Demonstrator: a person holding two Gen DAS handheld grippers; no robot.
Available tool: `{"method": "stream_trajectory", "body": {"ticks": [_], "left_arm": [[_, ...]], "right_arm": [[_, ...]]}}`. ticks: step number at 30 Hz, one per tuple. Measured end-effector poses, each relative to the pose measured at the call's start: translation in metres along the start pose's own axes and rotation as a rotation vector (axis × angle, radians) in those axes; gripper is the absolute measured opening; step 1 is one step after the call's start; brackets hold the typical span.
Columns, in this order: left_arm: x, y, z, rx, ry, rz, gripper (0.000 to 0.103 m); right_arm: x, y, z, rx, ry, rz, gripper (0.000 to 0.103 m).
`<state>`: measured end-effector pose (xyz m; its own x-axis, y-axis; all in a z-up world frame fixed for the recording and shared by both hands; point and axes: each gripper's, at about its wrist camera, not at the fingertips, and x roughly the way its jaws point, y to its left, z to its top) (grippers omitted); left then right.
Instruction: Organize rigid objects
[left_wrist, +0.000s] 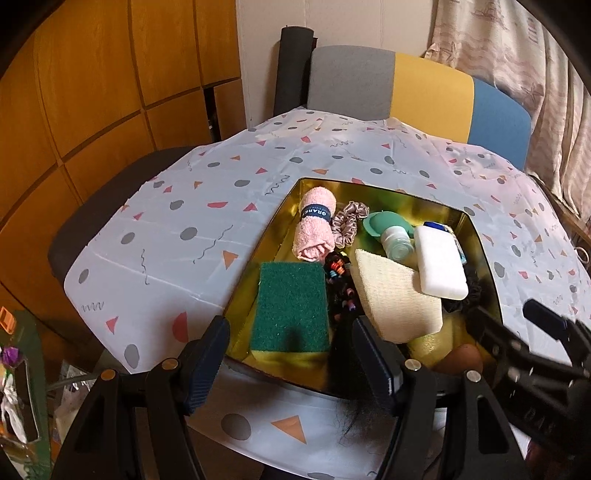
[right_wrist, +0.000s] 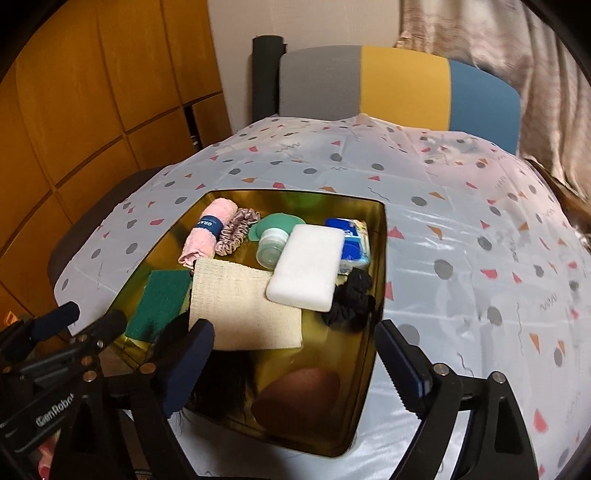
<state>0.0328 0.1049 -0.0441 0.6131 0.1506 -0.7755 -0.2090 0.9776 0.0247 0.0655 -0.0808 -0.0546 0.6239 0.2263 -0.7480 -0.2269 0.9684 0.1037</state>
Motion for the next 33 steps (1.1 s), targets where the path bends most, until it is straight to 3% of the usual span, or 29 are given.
{"method": "stream_trajectory", "body": {"ticks": [5, 8, 16, 33], "left_arm": [[-0.006, -0.004, 0.002, 0.014, -0.013, -0.013, 0.070], [-0.008, -0.005, 0.001, 0.021, -0.011, -0.021, 0.070], [-0.013, 0.002, -0.006, 0.020, -0.031, 0.000, 0.070], [-0.021, -0.001, -0.007, 0.025, -0.029, -0.015, 0.070]], "right_arm": [[-0.013, 0.001, -0.006, 0.037, -0.041, -0.039, 0.098], [-0.018, -0.001, -0.008, 0.058, -0.080, -0.114, 0.102], [-0.020, -0.005, -0.006, 0.081, -0.085, -0.192, 0.102], [-0.023, -0.002, -0.011, 0.087, -0.080, -0.214, 0.102]]}}
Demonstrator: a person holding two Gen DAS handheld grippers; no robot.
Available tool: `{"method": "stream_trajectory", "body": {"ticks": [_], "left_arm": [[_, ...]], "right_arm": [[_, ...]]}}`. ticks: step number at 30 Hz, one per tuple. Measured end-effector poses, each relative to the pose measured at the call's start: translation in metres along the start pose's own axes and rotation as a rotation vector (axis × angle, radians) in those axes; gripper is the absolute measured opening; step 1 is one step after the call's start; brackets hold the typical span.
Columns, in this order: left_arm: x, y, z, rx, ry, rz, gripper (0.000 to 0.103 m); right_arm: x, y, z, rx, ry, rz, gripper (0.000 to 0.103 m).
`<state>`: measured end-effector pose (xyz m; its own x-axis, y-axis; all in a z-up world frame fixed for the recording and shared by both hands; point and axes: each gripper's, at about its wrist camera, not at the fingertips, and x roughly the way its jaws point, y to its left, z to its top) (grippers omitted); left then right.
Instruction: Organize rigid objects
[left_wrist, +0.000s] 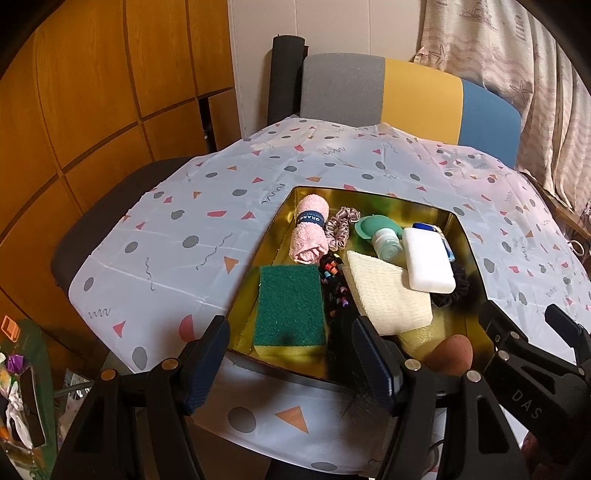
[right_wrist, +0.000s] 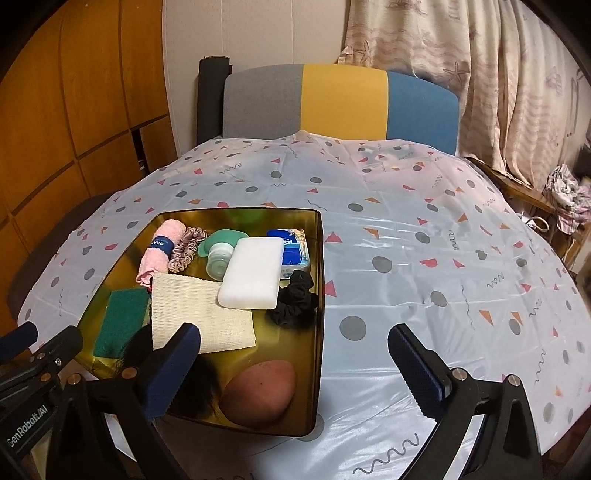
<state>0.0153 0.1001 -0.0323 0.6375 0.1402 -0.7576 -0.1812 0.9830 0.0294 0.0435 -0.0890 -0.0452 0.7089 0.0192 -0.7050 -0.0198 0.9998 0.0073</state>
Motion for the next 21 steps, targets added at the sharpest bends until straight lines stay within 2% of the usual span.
{"method": "stream_trajectory", "body": {"ticks": [21], "left_arm": [[0.0012, 0.0027, -0.0003, -0.013, 0.005, -0.017, 0.070]], "right_arm": [[0.0015, 0.0010, -0.0004, 0.006, 0.005, 0.010, 0.102]]}}
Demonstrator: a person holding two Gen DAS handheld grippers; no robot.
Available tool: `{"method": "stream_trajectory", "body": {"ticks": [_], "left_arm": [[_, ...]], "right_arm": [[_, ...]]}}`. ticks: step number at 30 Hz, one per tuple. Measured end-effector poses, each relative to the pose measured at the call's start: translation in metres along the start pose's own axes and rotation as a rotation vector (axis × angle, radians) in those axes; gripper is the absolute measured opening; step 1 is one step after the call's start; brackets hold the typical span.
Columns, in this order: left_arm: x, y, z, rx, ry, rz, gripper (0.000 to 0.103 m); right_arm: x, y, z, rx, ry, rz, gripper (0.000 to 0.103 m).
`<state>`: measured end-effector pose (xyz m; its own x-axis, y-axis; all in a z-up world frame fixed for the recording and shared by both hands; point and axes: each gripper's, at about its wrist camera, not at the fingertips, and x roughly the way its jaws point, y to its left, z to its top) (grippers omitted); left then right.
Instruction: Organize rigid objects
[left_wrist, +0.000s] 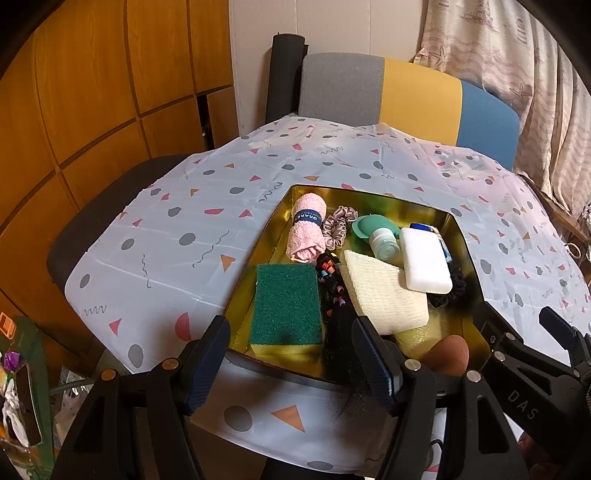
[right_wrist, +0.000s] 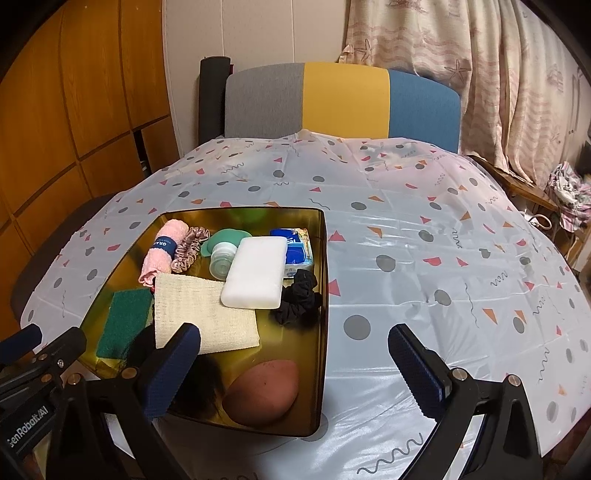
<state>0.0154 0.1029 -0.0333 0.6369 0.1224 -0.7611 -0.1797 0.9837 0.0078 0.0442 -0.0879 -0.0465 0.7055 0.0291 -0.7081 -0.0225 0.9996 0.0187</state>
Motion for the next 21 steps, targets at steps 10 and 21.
{"method": "stream_trajectory", "body": {"ticks": [10, 21], "left_arm": [[-0.0025, -0.0034, -0.0003, 0.020, -0.007, 0.011, 0.069], [-0.0028, -0.0034, -0.0009, 0.021, -0.008, 0.019, 0.069]], "right_arm": [[0.0007, 0.0005, 0.0003, 0.000, 0.001, 0.003, 0.102], [0.0017, 0.0012, -0.0002, -0.001, 0.004, 0.005, 0.102]]}}
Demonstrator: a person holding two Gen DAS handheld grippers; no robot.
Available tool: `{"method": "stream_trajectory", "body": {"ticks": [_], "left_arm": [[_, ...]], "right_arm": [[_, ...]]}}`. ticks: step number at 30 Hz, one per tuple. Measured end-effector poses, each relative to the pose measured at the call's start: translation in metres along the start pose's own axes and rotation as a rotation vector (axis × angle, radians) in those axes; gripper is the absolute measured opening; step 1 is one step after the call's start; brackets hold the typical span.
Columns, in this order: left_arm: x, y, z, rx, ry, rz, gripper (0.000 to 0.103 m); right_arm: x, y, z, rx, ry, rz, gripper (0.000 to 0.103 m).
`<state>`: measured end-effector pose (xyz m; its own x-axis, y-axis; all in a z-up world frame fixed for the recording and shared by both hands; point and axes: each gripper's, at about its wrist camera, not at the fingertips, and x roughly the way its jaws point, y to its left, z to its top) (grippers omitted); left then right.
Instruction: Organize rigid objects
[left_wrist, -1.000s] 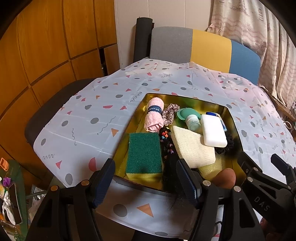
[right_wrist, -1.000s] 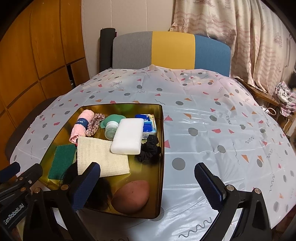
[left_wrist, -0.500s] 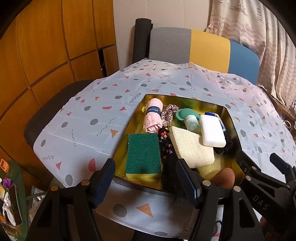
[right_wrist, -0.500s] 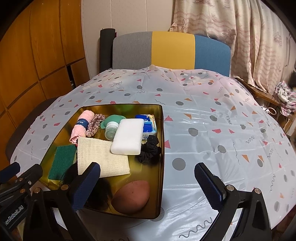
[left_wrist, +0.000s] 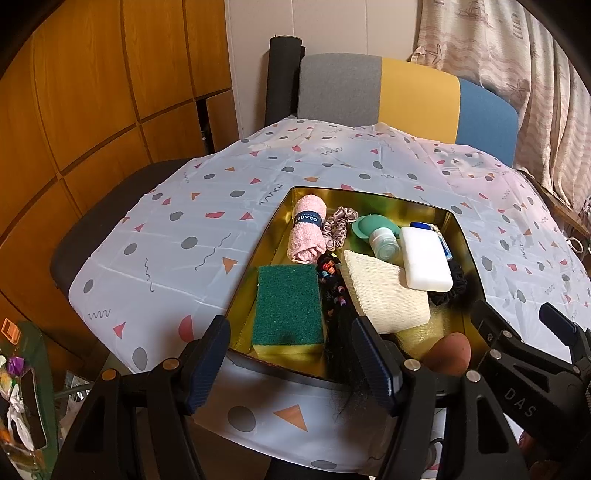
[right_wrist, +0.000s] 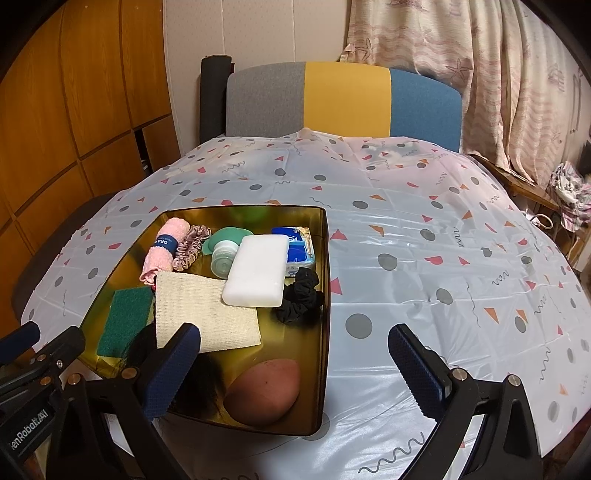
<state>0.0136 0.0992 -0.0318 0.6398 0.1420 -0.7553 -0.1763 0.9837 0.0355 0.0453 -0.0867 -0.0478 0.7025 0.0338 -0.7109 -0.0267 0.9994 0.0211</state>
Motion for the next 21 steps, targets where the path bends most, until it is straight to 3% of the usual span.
{"method": "stream_trajectory", "body": {"ticks": [21], "left_arm": [[0.0004, -0.0016, -0.0002, 0.010, -0.001, 0.001, 0.069]], "right_arm": [[0.0015, -0.0008, -0.0012, 0.001, 0.007, 0.001, 0.102]]}}
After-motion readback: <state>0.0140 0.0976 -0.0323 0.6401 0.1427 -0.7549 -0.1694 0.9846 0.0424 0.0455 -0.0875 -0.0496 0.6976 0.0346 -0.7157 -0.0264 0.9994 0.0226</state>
